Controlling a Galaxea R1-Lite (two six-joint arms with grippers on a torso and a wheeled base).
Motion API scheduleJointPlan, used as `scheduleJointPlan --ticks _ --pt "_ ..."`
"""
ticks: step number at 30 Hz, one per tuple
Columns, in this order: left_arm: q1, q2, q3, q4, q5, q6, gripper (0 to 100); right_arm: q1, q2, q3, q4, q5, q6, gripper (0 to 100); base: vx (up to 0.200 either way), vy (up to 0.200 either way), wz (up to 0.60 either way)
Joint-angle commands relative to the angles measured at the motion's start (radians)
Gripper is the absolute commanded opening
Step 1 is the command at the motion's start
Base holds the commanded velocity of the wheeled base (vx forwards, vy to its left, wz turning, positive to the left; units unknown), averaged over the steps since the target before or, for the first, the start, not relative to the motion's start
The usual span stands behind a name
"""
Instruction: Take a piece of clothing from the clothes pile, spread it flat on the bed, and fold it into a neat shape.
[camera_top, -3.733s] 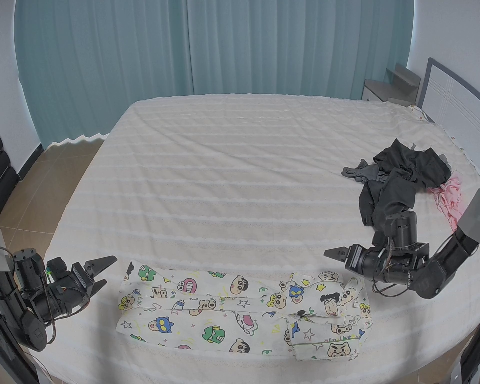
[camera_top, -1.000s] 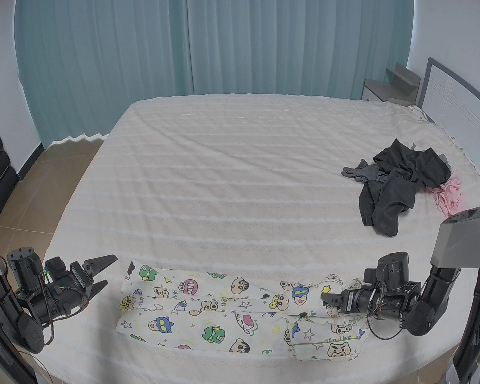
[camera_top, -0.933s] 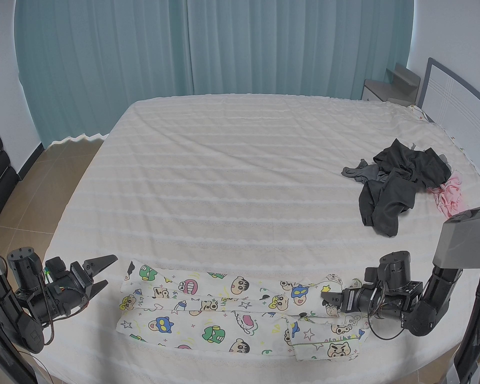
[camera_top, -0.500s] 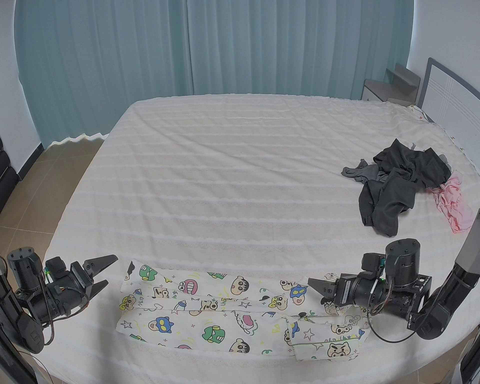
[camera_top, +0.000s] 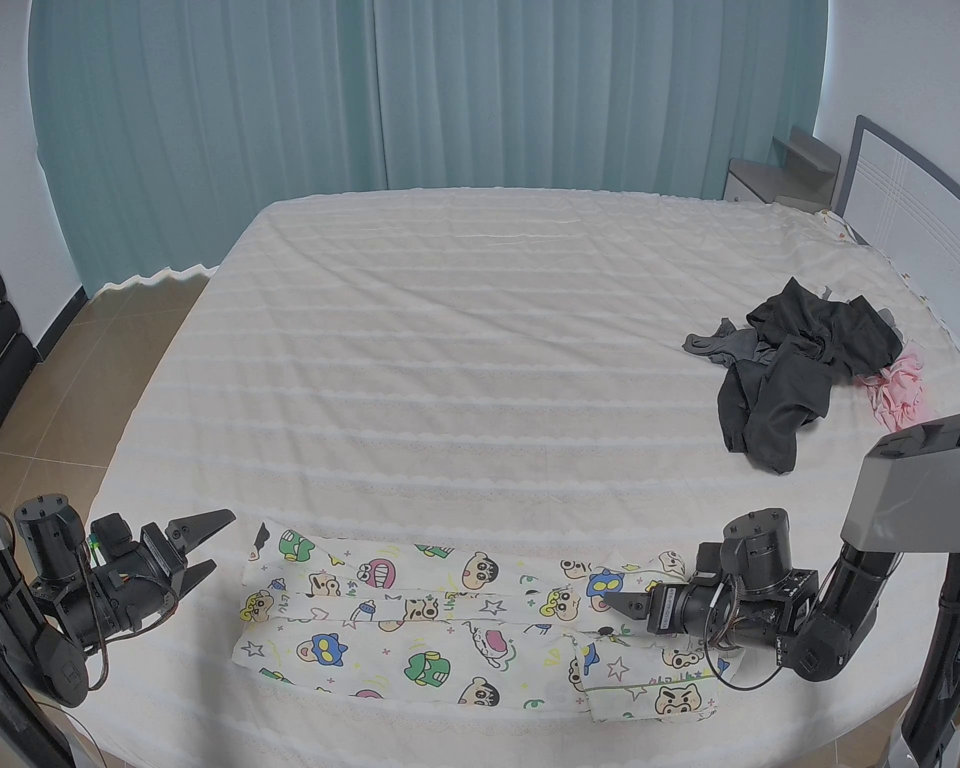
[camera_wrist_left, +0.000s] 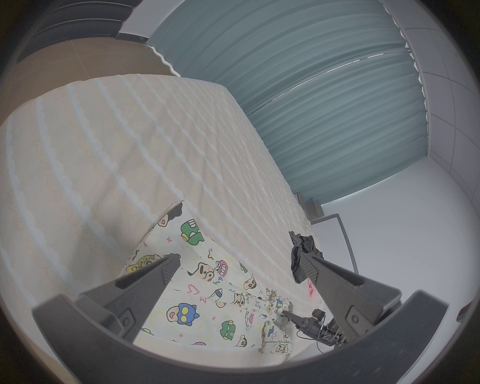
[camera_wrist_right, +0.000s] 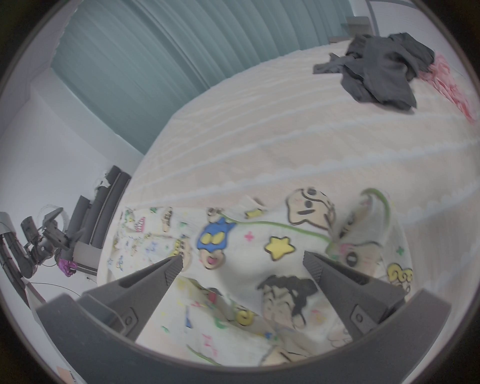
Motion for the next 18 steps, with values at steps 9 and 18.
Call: scheduleJointPlan --ticks 9,18 --pt "-0.047 -0.023 0.012 -0.002 0.062 0.008 100 -0.062 -0.017 0.107 -0.065 0.002 0.046 100 0.0 0.0 0.0" --pt "-0.196 -0.005 -0.028 0.064 0.366 0.386 100 -0.074 -0.45 0.303 -0.162 -0.009 0.112 100 0.0 0.0 0.0"
